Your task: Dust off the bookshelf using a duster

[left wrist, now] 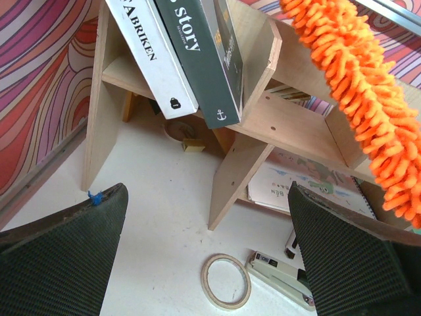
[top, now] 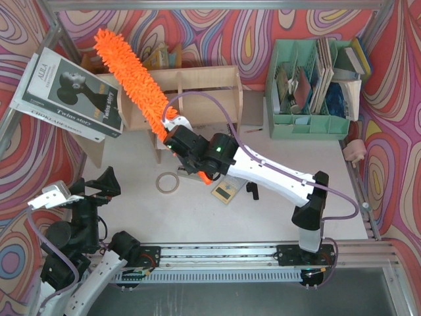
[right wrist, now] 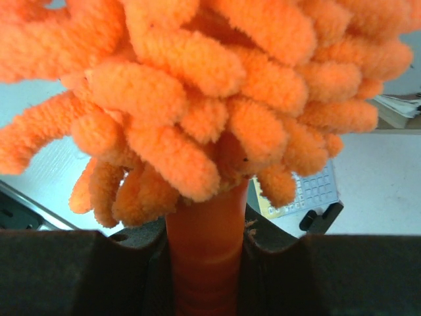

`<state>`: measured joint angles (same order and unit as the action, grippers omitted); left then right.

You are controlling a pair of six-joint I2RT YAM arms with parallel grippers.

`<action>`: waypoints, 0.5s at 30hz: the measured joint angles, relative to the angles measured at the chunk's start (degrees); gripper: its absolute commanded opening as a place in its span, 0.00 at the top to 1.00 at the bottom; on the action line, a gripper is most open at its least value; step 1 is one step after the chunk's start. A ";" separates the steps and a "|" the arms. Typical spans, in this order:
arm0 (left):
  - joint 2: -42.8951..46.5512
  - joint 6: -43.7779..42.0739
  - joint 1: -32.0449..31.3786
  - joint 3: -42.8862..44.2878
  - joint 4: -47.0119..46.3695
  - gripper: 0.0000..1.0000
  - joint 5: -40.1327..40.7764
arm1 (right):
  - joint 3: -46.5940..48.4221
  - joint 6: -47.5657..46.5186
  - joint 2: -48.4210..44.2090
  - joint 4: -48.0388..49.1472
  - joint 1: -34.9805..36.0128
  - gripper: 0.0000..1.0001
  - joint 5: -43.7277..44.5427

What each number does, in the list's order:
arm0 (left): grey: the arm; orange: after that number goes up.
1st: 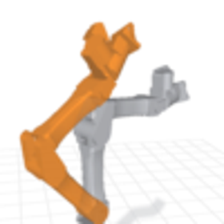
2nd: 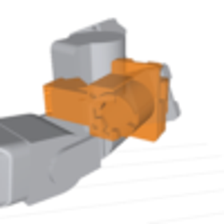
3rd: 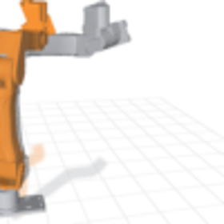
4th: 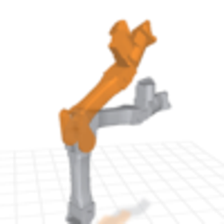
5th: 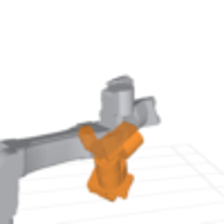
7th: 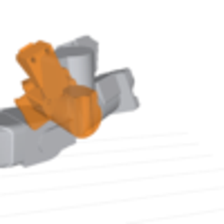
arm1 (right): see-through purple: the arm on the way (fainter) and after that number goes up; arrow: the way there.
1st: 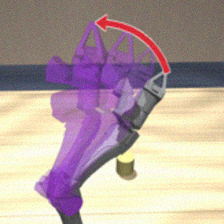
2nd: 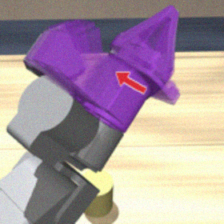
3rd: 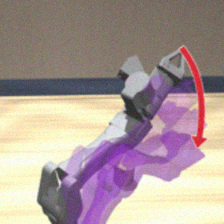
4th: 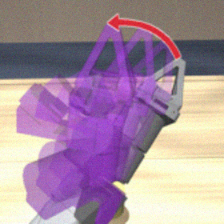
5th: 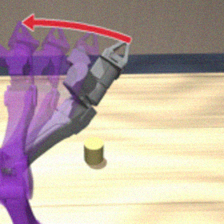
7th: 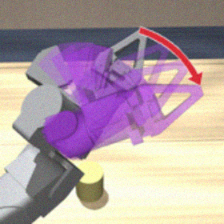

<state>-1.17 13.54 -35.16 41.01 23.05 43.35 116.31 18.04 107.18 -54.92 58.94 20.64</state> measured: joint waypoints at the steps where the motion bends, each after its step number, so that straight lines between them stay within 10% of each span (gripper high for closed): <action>1: 0.00 0.00 0.00 0.00 0.00 0.02 0.00 | 0.00 0.00 0.22 0.15 0.44 1.00 -0.22; 15: 0.00 0.00 0.00 0.00 0.00 0.02 0.00 | -6.71 2.01 0.26 0.00 1.79 1.00 4.48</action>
<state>-1.17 13.54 -35.16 41.01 23.05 43.35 109.60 20.05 107.44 -54.92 60.73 25.12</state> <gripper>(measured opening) 0.984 0.331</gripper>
